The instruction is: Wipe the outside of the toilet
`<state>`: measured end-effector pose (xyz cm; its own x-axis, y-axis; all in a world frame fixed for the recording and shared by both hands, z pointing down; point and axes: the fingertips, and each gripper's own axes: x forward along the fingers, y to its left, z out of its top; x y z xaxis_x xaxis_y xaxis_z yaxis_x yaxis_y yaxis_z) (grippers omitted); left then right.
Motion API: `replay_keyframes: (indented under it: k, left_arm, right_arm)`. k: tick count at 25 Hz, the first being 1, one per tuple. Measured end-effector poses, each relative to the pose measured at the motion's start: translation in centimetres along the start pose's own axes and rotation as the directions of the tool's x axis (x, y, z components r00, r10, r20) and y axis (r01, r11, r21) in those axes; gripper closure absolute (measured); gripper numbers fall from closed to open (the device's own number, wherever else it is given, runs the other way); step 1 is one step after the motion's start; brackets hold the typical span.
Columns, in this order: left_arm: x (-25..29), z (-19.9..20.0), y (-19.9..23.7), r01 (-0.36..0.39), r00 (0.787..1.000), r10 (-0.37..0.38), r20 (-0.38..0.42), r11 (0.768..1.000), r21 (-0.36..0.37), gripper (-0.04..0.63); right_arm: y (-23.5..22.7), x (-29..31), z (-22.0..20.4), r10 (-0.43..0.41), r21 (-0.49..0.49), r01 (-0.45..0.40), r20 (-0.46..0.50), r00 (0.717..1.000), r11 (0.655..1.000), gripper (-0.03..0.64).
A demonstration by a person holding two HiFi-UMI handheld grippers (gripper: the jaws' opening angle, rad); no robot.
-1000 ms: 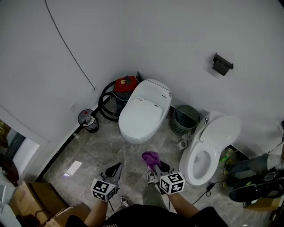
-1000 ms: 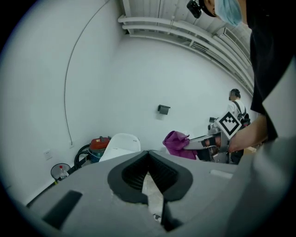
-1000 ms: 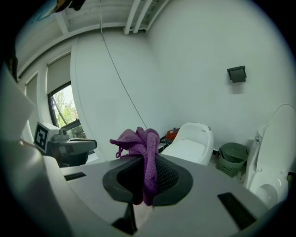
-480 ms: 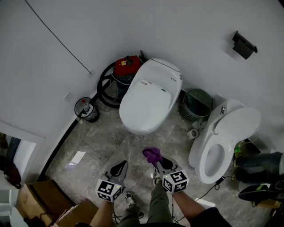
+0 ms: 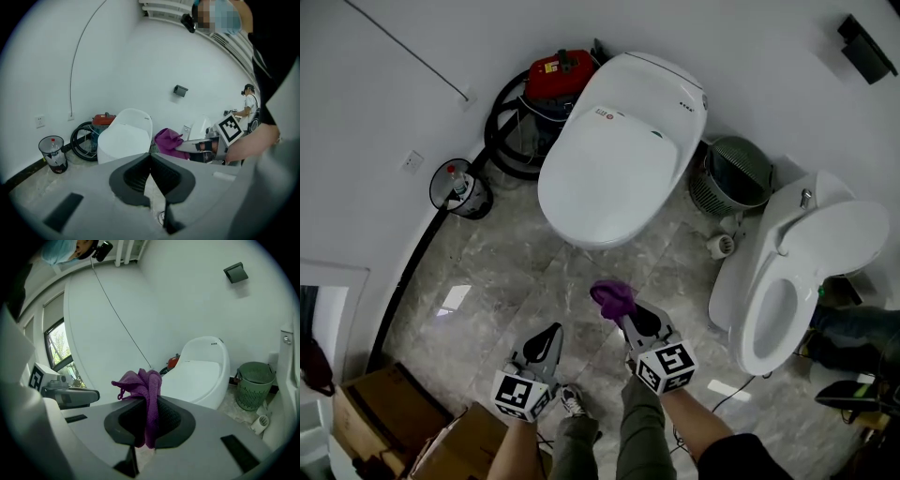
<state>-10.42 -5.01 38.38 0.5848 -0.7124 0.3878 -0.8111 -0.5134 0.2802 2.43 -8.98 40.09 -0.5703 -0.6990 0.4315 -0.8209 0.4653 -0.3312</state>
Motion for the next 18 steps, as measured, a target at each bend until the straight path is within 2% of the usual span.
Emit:
replay_keyframes:
  k: [9, 14, 18]
  left_arm:
    - [6.0, -4.4, 1.6, 0.025, 0.995, -0.025, 0.094, 1.0, -0.001, 0.591]
    - [9.3, -8.1, 3.3, 0.03, 0.989, -0.036, 0.14, 0.999, 0.041, 0.591]
    - [11.7, -11.4, 5.1, 0.014, 0.987, -0.029, 0.156, 0.995, 0.094, 0.591]
  right_arm:
    - [-3.3, 3.9, -5.5, 0.025, -0.049, -0.024, 0.024, 0.999, 0.999, 0.577]
    - [-5.8, 6.6, -9.0, 0.028, -0.059, -0.024, 0.051, 0.998, 0.998, 0.577]
    - [-7.1, 8.7, -11.1, 0.057, -0.086, -0.048, 0.11, 0.992, 0.995, 0.577]
